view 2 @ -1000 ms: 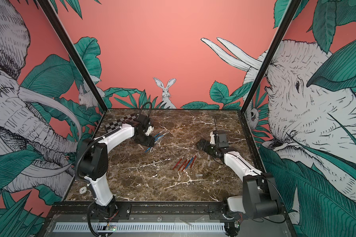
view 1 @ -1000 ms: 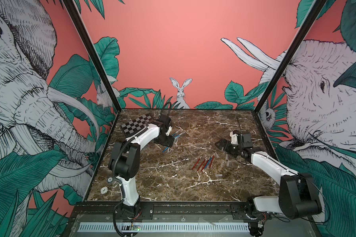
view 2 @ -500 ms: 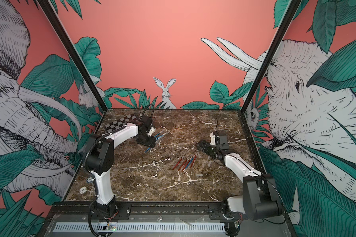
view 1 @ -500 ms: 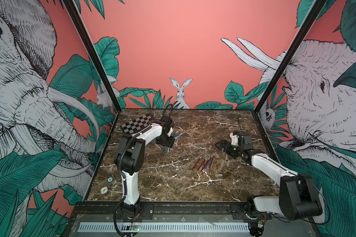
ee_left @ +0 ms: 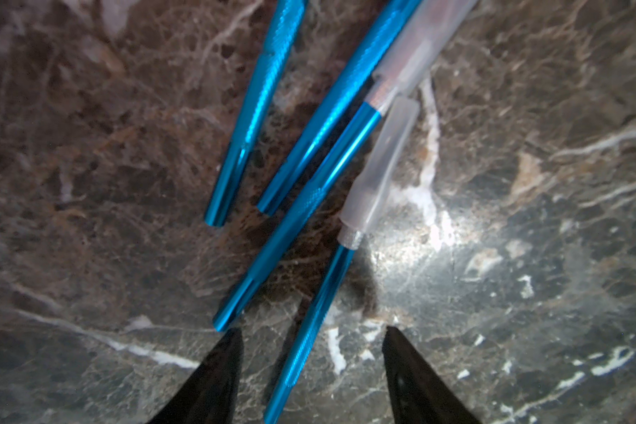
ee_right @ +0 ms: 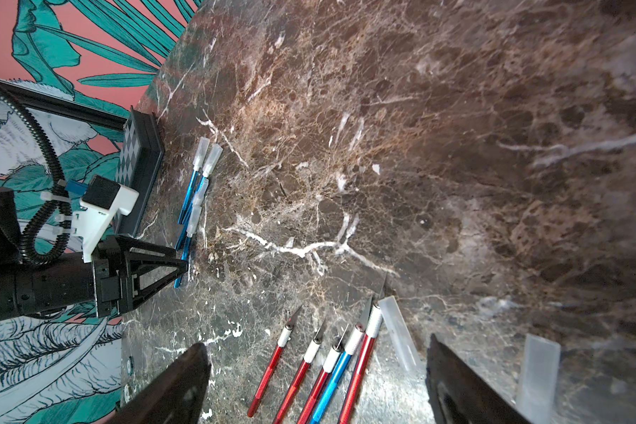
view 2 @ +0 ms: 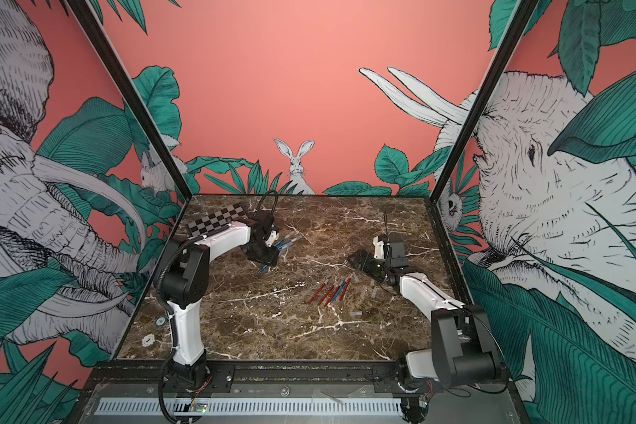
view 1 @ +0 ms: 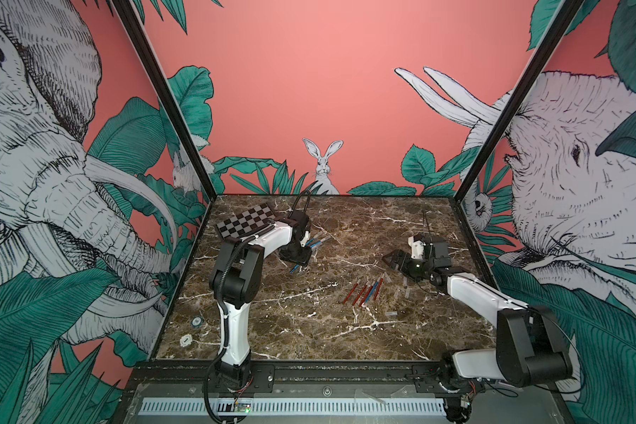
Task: Remove protective caps from carving knives
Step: Pick up the carving knife from the center of the board.
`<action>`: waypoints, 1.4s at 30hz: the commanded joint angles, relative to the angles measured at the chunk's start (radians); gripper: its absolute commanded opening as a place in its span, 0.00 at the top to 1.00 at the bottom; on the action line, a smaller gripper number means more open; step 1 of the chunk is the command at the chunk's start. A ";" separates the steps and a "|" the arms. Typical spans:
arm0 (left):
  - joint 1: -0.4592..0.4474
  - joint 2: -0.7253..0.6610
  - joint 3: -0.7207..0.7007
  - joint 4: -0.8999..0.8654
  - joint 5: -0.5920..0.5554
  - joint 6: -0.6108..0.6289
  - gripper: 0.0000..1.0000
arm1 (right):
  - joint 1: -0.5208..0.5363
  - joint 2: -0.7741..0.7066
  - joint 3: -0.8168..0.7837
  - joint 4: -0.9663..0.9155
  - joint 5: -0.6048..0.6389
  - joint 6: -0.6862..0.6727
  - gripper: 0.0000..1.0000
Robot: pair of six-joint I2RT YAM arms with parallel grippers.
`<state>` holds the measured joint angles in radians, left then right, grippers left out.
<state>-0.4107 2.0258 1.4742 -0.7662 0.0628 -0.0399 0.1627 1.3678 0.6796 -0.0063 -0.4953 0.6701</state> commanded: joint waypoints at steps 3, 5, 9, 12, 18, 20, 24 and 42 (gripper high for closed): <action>0.002 0.003 0.011 0.004 -0.030 0.014 0.38 | -0.005 0.008 -0.003 0.035 -0.014 0.000 0.11; 0.002 0.005 0.012 0.005 -0.033 0.017 0.37 | -0.005 0.008 -0.001 0.034 -0.014 0.000 0.11; 0.001 0.010 0.017 0.007 -0.038 0.024 0.38 | -0.006 0.014 0.006 0.033 -0.015 -0.001 0.12; 0.001 0.017 0.024 0.005 -0.032 0.026 0.38 | -0.004 0.016 0.026 0.013 -0.023 -0.008 0.13; 0.002 0.029 0.036 0.002 -0.021 0.023 0.38 | -0.005 0.009 0.031 0.007 -0.018 -0.013 0.12; 0.002 0.031 0.036 0.004 -0.020 0.022 0.38 | -0.005 0.013 0.032 0.007 -0.020 -0.014 0.12; 0.002 0.034 0.038 0.003 -0.017 0.023 0.38 | -0.005 0.017 0.032 0.008 -0.021 -0.017 0.12; 0.002 0.039 0.034 0.010 0.000 0.016 0.44 | -0.006 -0.004 0.036 -0.011 -0.010 -0.031 0.13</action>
<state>-0.4107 2.0571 1.4918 -0.7521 0.0433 -0.0288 0.1627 1.3861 0.7025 -0.0200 -0.5098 0.6533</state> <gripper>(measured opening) 0.566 0.874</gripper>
